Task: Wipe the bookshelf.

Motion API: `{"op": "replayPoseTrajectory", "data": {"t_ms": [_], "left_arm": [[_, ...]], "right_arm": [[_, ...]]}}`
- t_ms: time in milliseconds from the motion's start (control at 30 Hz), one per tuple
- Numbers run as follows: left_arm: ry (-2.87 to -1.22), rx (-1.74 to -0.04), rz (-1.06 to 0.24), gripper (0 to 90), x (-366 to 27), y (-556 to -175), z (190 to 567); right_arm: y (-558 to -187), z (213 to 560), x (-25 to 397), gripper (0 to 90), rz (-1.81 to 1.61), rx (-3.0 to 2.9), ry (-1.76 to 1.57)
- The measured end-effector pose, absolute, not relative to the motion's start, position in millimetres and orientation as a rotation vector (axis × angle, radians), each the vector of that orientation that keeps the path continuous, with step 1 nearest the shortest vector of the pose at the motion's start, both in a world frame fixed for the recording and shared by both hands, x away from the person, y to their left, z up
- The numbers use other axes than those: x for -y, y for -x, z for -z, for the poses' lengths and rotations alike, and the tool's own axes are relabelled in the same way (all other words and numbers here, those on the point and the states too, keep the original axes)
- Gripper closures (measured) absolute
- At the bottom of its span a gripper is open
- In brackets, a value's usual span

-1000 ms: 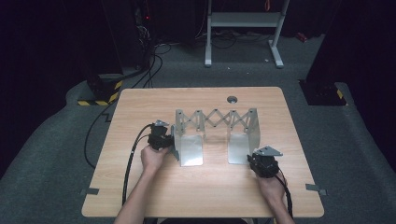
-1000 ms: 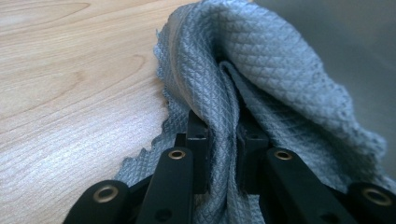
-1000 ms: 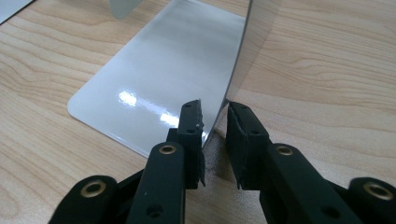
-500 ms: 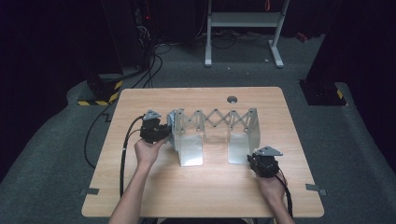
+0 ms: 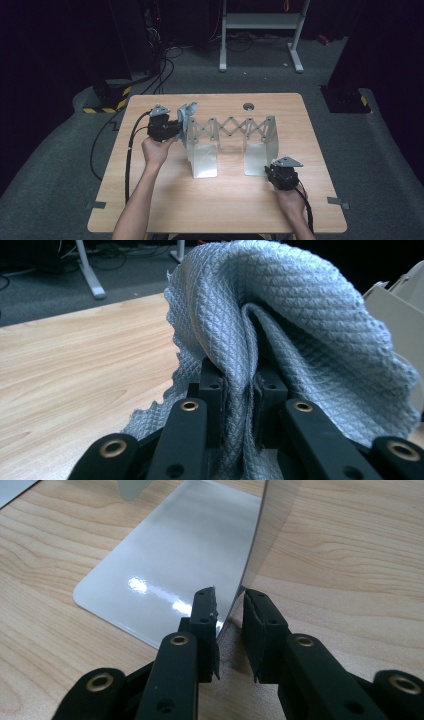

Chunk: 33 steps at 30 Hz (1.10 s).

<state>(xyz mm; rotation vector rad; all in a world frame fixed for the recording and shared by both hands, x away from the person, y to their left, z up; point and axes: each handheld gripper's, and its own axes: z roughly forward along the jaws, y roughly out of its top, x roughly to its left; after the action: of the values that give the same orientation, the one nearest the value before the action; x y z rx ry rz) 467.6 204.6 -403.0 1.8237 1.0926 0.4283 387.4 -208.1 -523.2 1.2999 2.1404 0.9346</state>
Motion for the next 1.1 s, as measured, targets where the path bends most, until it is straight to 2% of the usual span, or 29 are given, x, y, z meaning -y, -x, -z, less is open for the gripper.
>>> {"op": "replayPoseTrajectory", "data": {"t_ms": [333, 1100], "left_arm": [[-1.892, -1.133, -0.415, 78.5, -199.5, -479.5, 420.2], [-1.902, -1.188, -0.356, 78.5, -198.8, -480.1, 454.0]], "right_arm": [[-387.4, 523.3, 208.1, 76.0, -0.934, -2.140, -1.298], [-387.0, 523.3, 207.3, 75.9, -0.932, -2.137, -1.302]]}}
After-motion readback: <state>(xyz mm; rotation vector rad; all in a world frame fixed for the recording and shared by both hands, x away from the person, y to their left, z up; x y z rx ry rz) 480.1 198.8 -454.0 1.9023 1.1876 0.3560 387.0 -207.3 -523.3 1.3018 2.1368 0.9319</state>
